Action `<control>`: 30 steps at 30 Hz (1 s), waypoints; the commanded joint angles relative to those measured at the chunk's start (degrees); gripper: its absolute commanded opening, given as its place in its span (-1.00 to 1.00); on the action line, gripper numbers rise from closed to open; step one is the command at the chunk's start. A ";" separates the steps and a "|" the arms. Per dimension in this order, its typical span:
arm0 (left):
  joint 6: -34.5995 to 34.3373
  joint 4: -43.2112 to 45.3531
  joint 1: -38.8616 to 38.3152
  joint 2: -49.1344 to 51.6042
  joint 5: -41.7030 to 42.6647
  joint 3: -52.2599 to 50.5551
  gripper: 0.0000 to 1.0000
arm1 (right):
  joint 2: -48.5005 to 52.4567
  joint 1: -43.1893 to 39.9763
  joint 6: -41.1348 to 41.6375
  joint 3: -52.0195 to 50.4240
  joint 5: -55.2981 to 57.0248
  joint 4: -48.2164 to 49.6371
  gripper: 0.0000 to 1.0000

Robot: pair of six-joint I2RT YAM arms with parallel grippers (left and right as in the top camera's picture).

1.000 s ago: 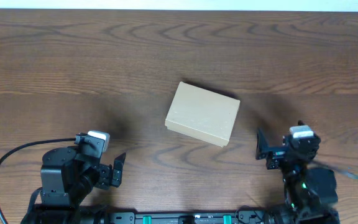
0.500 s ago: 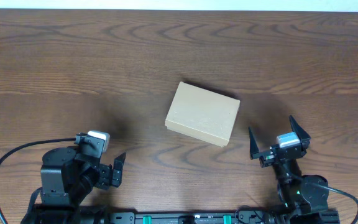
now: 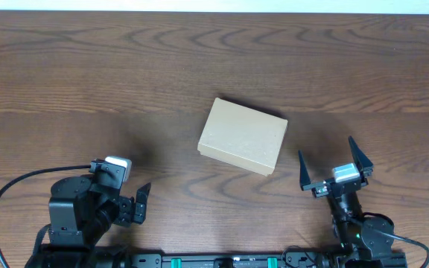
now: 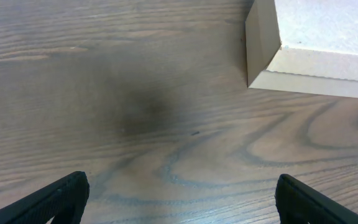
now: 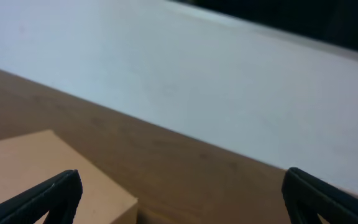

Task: Pack container

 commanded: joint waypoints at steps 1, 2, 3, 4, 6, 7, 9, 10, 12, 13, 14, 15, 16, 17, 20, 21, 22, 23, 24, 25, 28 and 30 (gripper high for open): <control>0.81 -0.15 0.17 0.11 0.81 -0.39 0.91 | -0.44 -0.61 -1.01 -3.17 0.79 3.87 0.99; 0.81 -0.17 0.17 0.11 0.81 -0.39 0.91 | -0.44 -0.61 -0.94 -4.11 0.79 5.40 0.98; 0.81 -0.17 0.17 0.11 0.81 -0.39 0.91 | -0.44 -0.61 -0.76 -5.03 0.76 6.88 0.98; 0.81 -0.15 0.17 0.11 0.81 -0.39 0.91 | -0.44 -0.61 -0.68 -5.75 0.81 8.00 0.99; 0.81 -0.15 0.17 0.11 0.81 -0.39 0.91 | -0.44 -0.61 -0.79 -5.62 0.92 7.43 0.98; 0.81 -0.15 0.17 0.11 0.81 -0.39 0.91 | -0.44 -0.61 -0.79 -5.62 1.40 7.43 0.99; 0.81 -0.15 0.17 0.11 0.81 -0.39 0.91 | -0.44 -0.63 -0.81 -5.62 2.47 7.37 0.98; 0.81 -0.15 0.17 0.11 0.81 -0.39 0.91 | -0.44 -0.68 -0.76 -5.62 3.39 7.17 0.99; 0.81 -0.15 0.17 0.11 0.81 -0.39 0.91 | -0.44 -0.68 -0.66 -5.62 4.83 6.21 0.99; 0.81 -0.15 0.17 0.11 0.81 -0.39 0.91 | -0.44 -0.68 0.26 -5.62 5.81 5.22 0.99; 0.81 -0.15 0.17 0.11 0.81 -0.39 0.91 | -0.44 -0.68 1.42 -5.62 6.75 3.76 0.99; 0.81 -0.15 0.17 0.11 0.81 -0.39 0.91 | -0.44 -0.68 2.08 -5.62 7.10 2.25 0.99; 0.81 -0.15 0.17 0.11 0.81 -0.39 0.91 | -0.44 -0.68 2.99 -5.62 7.37 0.37 0.99; 0.81 -0.15 0.17 0.11 0.81 -0.39 0.91 | -0.44 -0.66 3.67 -5.62 7.34 -1.62 0.99; 0.81 -0.17 0.17 0.11 0.81 -0.39 0.91 | -0.44 -0.66 4.98 -5.62 7.19 -4.98 0.99; 0.81 -0.15 0.17 0.11 0.81 -0.39 0.91 | -0.44 -0.68 4.76 -5.62 7.32 -4.85 0.99; 0.81 -0.15 0.17 0.11 0.81 -0.39 0.91 | -0.44 -0.72 4.55 -5.62 7.39 -4.85 0.98; 0.81 -0.15 0.17 0.11 0.81 -0.39 0.91 | -0.44 -0.81 4.57 -5.62 7.65 -4.85 0.98; 0.81 -0.15 0.17 0.11 0.81 -0.39 0.91 | -0.44 -0.83 4.57 -5.62 8.02 -4.83 0.98; 0.81 -0.15 0.17 0.11 0.81 -0.39 0.91 | -0.44 -0.83 4.57 -5.62 8.68 -4.72 0.98; 0.81 -0.15 0.17 0.11 0.81 -0.39 0.91 | -0.44 -0.83 4.59 -5.60 10.21 -4.61 0.99; 0.81 -0.15 0.17 0.11 0.81 -0.39 0.91 | -0.44 -0.90 4.74 -5.60 11.10 -4.52 0.98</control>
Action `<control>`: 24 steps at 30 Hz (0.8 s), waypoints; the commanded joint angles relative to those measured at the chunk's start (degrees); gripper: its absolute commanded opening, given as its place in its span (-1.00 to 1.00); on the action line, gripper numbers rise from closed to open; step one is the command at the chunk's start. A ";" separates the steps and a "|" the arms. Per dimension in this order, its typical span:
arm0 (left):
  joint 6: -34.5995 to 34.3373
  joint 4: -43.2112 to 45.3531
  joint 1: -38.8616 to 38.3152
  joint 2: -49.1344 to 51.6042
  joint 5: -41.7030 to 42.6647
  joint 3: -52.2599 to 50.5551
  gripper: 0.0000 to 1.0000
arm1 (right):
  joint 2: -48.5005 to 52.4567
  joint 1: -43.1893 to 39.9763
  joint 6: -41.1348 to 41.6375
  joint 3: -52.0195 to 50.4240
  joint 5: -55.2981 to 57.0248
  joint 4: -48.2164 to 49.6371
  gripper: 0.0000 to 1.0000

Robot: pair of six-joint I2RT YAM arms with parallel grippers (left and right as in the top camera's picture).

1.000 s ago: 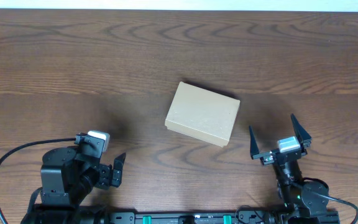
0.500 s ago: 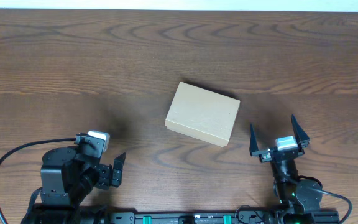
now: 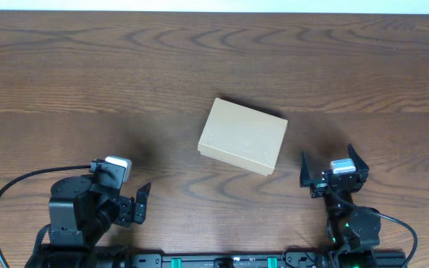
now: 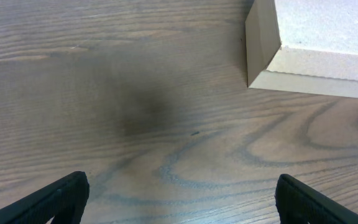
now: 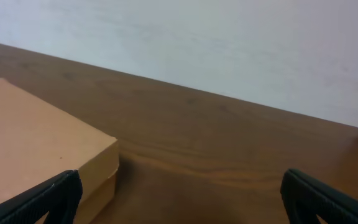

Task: Pack container

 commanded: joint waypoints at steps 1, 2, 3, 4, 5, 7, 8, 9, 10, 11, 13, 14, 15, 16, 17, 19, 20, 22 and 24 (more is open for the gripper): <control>0.81 -0.13 0.17 0.11 0.81 -0.39 0.91 | -0.39 -0.68 1.36 -0.09 3.26 -0.07 0.99; 0.81 -0.13 0.17 0.11 0.81 -0.39 0.91 | -0.39 -0.68 1.49 -0.09 3.61 -0.04 0.99; 0.81 -0.13 0.17 0.11 0.81 -0.39 0.91 | -0.39 -0.68 2.08 -0.09 4.50 0.07 0.98; 0.81 -0.15 0.17 0.11 0.81 -0.39 0.91 | -0.39 -0.68 3.69 -0.09 6.19 0.17 0.99; 0.81 -0.15 0.17 0.11 0.81 -0.39 0.91 | -0.39 -0.68 5.42 -0.09 8.17 0.46 0.98; 0.81 -0.13 0.17 0.11 0.81 -0.39 0.91 | -0.39 -0.68 8.92 -0.09 11.78 0.85 0.98; 0.81 -0.13 0.17 0.11 0.81 -0.39 0.91 | -0.39 -0.68 9.64 -0.09 12.72 0.90 0.99; 0.81 -0.13 0.17 0.11 0.81 -0.39 0.91 | -0.39 -0.68 9.62 -0.09 12.98 1.03 0.99; 0.81 -0.13 0.17 0.11 0.81 -0.39 0.91 | -0.39 -0.68 9.62 -0.09 12.98 1.03 0.98; 0.81 -0.13 0.17 0.11 0.81 -0.39 0.91 | -0.39 -0.68 9.62 -0.09 12.94 1.03 0.98; 0.81 -0.13 0.17 0.11 0.81 -0.39 0.91 | -0.39 -0.66 9.62 -0.09 12.87 1.01 0.99; 0.81 -0.13 0.17 0.11 0.81 -0.39 0.91 | -0.39 -0.66 9.62 -0.09 12.90 0.98 0.98; 0.81 -0.13 0.17 0.11 0.81 -0.39 0.91 | -0.39 -0.66 9.62 -0.09 12.90 1.01 0.98; 0.81 -0.13 0.17 0.11 0.81 -0.39 0.91 | -0.39 -0.68 9.64 -0.09 12.92 1.01 0.98; 0.81 -0.13 0.17 0.11 0.81 -0.39 0.91 | -0.39 -0.68 9.64 -0.09 12.94 1.01 0.99; 0.81 -0.13 0.17 0.11 0.81 -0.39 0.91 | -0.39 -0.68 9.90 -0.09 12.96 1.01 0.99; 0.81 -0.13 0.17 0.11 0.81 -0.39 0.91 | -0.39 -0.68 10.05 -0.09 12.94 1.01 0.99; 0.81 -0.13 0.17 0.11 0.81 -0.39 0.91 | -0.39 -0.68 10.05 -0.09 12.92 1.01 0.99; 0.81 -0.13 0.17 0.11 0.81 -0.39 0.91 | -0.37 -0.68 10.03 -0.09 12.52 1.01 0.98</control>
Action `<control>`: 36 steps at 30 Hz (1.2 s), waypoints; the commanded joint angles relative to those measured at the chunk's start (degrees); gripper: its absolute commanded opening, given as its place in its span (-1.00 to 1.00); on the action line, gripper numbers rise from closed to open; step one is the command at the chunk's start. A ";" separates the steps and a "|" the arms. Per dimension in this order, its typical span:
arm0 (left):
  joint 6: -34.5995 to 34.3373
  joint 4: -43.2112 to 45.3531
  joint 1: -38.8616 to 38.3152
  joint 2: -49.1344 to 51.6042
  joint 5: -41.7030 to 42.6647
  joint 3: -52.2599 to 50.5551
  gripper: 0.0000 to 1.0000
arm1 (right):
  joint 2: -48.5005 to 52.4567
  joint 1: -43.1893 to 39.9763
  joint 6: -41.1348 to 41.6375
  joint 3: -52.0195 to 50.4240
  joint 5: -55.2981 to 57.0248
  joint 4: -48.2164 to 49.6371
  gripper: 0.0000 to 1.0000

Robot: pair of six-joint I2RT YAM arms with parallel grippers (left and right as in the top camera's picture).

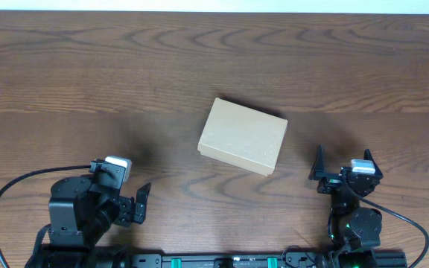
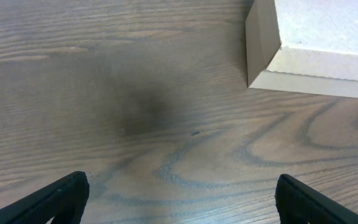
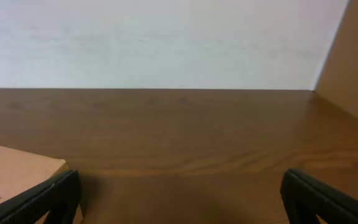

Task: Pack container

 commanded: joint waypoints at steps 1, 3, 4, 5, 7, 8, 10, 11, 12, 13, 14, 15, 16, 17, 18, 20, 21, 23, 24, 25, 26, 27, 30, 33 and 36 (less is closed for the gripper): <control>0.81 -0.15 0.17 0.11 0.81 -0.39 0.91 | -0.37 -0.57 1.09 -0.09 0.98 -0.11 0.99; 0.81 -0.15 0.17 0.11 0.81 -0.39 0.91 | -0.35 -0.55 1.09 -0.09 0.98 -0.11 0.98; 0.81 -0.15 0.17 0.11 0.81 -0.39 0.91 | -0.35 -0.55 1.09 -0.09 0.98 -0.11 0.99; 0.81 -0.15 0.17 0.11 0.81 -0.39 0.91 | -0.35 -0.55 1.09 -0.09 0.98 -0.11 0.98; 0.81 -0.15 0.17 0.11 0.81 -0.39 0.91 | -0.35 -0.55 1.09 -0.09 0.98 -0.11 0.99; 0.81 -0.15 0.17 0.11 0.81 -0.39 0.91 | -0.35 -0.55 1.09 -0.09 0.98 -0.11 0.99; 0.81 -0.17 0.17 0.11 0.81 -0.39 0.91 | -0.35 -0.55 1.09 -0.09 0.98 -0.11 0.98; 0.81 -0.15 0.17 0.11 0.81 -0.39 0.91 | -0.35 -0.55 1.09 -0.09 0.98 -0.13 0.98; 0.81 -0.15 0.17 0.11 0.81 -0.39 0.91 | -0.35 -0.55 1.09 -0.09 0.96 -0.11 0.99; 0.81 -0.17 0.17 0.11 0.81 -0.39 0.91 | -0.35 -0.55 1.09 -0.09 0.98 -0.11 0.99; 0.81 -0.15 0.17 0.11 0.81 -0.39 0.91 | -0.35 -0.55 1.09 -0.09 0.96 -0.11 0.99; 0.81 -0.15 0.17 0.11 0.81 -0.39 0.91 | -0.35 -0.55 1.09 -0.09 0.96 -0.11 0.98; 0.81 -0.15 0.17 0.11 0.81 -0.39 0.91 | -0.35 -0.55 1.09 -0.09 0.98 -0.11 0.98; 0.81 -0.15 0.17 0.11 0.81 -0.39 0.91 | -0.35 -0.55 1.09 -0.09 0.96 -0.11 0.99; 0.81 -0.15 0.17 0.11 0.81 -0.39 0.91 | -0.35 -0.55 1.09 -0.09 0.98 -0.11 0.99; 0.81 -0.17 0.17 0.11 0.81 -0.39 0.91 | -0.35 -0.55 1.09 -0.09 0.98 -0.11 0.98; 0.81 -0.15 0.17 0.11 0.81 -0.39 0.91 | -0.35 -0.55 1.09 -0.09 0.98 -0.11 0.99; 0.81 -0.15 0.17 0.11 0.81 -0.39 0.91 | -0.35 -0.55 1.09 -0.09 0.98 -0.11 0.99; 0.81 -0.15 0.17 0.11 0.81 -0.39 0.91 | -0.35 -0.55 1.09 -0.09 0.96 -0.11 0.99; 0.81 -0.15 0.17 0.11 0.81 -0.39 0.91 | -0.35 -0.55 1.09 -0.09 0.98 -0.11 0.99; 0.81 -0.17 0.17 0.11 0.81 -0.39 0.91 | -0.35 -0.55 1.09 -0.09 0.96 -0.11 0.98; 0.81 -0.15 0.17 0.09 0.81 -0.39 0.91 | -0.35 -0.55 1.09 -0.09 0.98 -0.11 0.99; 1.77 -0.39 0.24 -0.17 -0.11 -0.39 0.91 | -0.35 -0.55 1.09 -0.09 0.96 -0.11 0.99; 2.29 1.60 0.26 -2.16 -0.63 -0.85 0.91 | -0.35 -0.55 1.09 -0.09 0.98 -0.11 0.99; 4.72 9.25 0.28 -4.87 -1.07 -2.45 0.91 | -0.35 -0.55 1.09 -0.09 0.98 -0.11 0.99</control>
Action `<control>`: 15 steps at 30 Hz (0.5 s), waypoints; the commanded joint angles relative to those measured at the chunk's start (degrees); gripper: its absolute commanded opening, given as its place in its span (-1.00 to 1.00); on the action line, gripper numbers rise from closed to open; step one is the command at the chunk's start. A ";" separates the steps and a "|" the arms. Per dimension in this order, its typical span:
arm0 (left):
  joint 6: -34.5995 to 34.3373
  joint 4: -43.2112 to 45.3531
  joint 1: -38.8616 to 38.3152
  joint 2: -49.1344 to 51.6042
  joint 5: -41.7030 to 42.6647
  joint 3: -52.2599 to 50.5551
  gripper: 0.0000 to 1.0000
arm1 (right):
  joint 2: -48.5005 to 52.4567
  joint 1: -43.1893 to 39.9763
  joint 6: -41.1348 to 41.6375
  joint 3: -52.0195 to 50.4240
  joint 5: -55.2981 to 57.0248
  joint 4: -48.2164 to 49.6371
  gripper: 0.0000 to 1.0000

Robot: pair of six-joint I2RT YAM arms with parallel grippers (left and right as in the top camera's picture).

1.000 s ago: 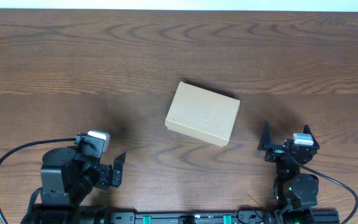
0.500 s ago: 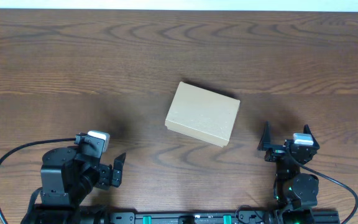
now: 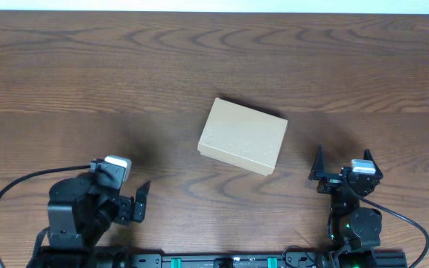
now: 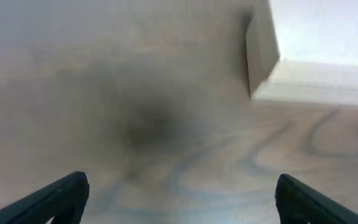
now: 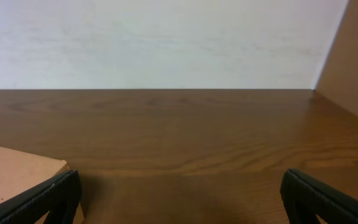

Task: Pack container

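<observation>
A closed tan cardboard box [image 3: 243, 136] lies in the middle of the wooden table [image 3: 88, 74]. My left gripper [image 3: 122, 186] rests near the front left edge, open and empty. In its blurred wrist view the box [image 4: 319, 56] sits at the upper right, well ahead of the gripper [image 4: 182, 199]. My right gripper [image 3: 344, 156] rests near the front right, open and empty, to the right of the box. Its wrist view has only a box corner [image 5: 14, 177] at the lower left beside the left fingertip [image 5: 58, 196]. The box's inside is hidden.
A pale wall [image 5: 166, 43] stands behind the far table edge. A brown panel [image 5: 353, 62] rises at the right in the right wrist view. Black cables [image 3: 13, 193] loop round the left arm's base.
The left wrist view has gone blurred, and the left arm's base sits slightly shifted in the overhead view. The box and the right gripper are where they were.
The right gripper first pointed upward at the wall, close to the box's right side. A second later it was lower, facing the box and table. Then it rested level at the front right, where it stays. The left gripper stayed open at the front left; the box never moved.
</observation>
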 commanded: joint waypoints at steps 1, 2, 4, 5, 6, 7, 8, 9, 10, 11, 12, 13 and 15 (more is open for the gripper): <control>4.09 8.28 0.24 -4.24 -1.55 -2.60 0.91 | -0.35 -0.55 0.79 -0.09 0.98 -0.13 0.99; 4.55 10.88 0.24 -5.40 -2.36 -3.58 0.91 | -0.35 -0.55 0.79 -0.09 0.98 -0.13 0.98; 4.68 15.21 0.24 -7.52 -4.31 -5.55 0.91 | -0.35 -0.55 0.79 -0.09 1.01 -0.13 0.98; 4.66 17.20 0.24 -8.68 -5.31 -6.80 0.91 | -0.35 -0.55 0.79 -0.09 0.98 -0.13 0.99; 4.66 18.91 0.24 -9.73 -6.32 -8.15 0.91 | -0.35 -0.55 0.79 -0.09 0.98 -0.13 0.98; 4.66 20.48 0.24 -10.73 -7.04 -9.55 0.91 | -0.35 -0.55 0.79 -0.09 1.01 -0.13 0.99; 4.61 22.43 0.24 -11.80 -8.07 -11.15 0.91 | -0.35 -0.55 0.79 -0.09 1.01 -0.13 0.99; 4.61 24.26 0.24 -12.79 -8.92 -12.74 0.91 | -0.35 -0.55 0.79 -0.09 0.98 -0.13 0.99; 4.46 25.77 0.24 -13.57 -9.66 -14.01 0.91 | -0.35 -0.55 0.79 -0.09 0.98 -0.13 0.98; 4.42 27.76 0.24 -14.47 -10.58 -15.50 0.91 | -0.35 -0.55 0.79 -0.09 1.01 -0.13 0.98; 4.42 29.59 0.24 -15.26 -11.28 -16.87 0.91 | -0.35 -0.55 0.79 -0.09 1.01 -0.13 0.99; 4.42 31.21 0.24 -15.98 -11.96 -18.10 0.91 | -0.35 -0.55 0.79 -0.09 0.98 -0.13 0.98; 3.41 33.55 0.24 -17.14 -13.99 -19.98 0.91 | -0.35 -0.55 0.79 -0.09 1.01 -0.13 0.99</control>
